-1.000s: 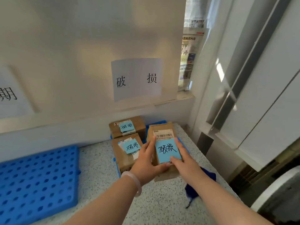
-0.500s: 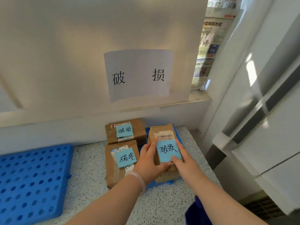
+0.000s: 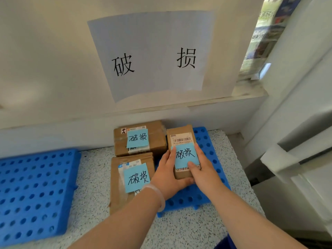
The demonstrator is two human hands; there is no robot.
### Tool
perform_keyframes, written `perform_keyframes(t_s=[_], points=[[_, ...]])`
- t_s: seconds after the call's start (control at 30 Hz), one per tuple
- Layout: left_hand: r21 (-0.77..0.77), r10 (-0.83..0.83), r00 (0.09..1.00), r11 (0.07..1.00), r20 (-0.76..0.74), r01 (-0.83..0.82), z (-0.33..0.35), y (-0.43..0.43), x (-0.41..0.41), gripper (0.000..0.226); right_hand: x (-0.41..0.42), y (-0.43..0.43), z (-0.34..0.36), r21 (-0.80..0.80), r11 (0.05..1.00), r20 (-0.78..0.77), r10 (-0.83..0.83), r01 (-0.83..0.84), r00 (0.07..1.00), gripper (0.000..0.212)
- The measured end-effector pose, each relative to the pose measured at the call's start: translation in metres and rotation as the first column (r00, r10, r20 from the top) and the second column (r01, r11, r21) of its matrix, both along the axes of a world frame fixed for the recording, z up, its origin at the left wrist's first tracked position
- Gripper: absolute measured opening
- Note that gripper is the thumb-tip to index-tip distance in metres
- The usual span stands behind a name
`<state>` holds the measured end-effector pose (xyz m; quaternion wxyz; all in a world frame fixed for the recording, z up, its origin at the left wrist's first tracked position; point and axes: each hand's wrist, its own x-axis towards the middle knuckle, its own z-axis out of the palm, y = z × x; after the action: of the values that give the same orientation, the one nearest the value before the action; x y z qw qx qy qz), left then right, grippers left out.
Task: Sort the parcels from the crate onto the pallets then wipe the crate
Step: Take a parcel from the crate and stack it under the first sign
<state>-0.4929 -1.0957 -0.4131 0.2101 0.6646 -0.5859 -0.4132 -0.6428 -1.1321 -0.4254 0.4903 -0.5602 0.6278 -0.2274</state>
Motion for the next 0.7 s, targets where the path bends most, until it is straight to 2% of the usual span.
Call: perform_keyframes(t_s=[0.2,0.37,0.43,0.53,0.6,0.7], points=[[-0.055,0.075,0.994,0.996,0.074,-0.071,-0.004,-0.016,-0.001,0.105,0.008,-0.023,0.002,-0.043,0.998,-0.033,0.053,-0.054,0.998,0.069],[-0.073,0.045,0.991,0.997,0.124,-0.036,-0.005,-0.014,0.004,0.100,0.000,-0.017,0.011,-0.119,0.968,-0.255,0.185,-0.221,0.949,0.070],[-0.112,0.007,0.980,0.994,0.198,0.016,0.000,-0.006,0.006,0.097,-0.004,-0.007,0.015,-0.201,0.943,-0.334,0.189,-0.265,0.923,0.070],[-0.177,-0.065,0.911,0.973,0.408,0.149,0.002,0.007,0.005,0.091,-0.006,0.011,0.015,-0.301,0.886,-0.440,0.199,-0.352,0.876,0.073],[-0.146,-0.104,0.847,0.967,0.522,0.209,-0.001,0.011,0.005,0.089,-0.005,0.018,0.012,-0.275,0.862,-0.499,0.251,-0.426,0.829,0.076],[-0.098,-0.139,0.792,0.965,0.595,0.243,-0.003,0.005,0.009,0.091,-0.003,0.015,0.010,-0.244,0.841,-0.571,0.278,-0.482,0.773,0.086]])
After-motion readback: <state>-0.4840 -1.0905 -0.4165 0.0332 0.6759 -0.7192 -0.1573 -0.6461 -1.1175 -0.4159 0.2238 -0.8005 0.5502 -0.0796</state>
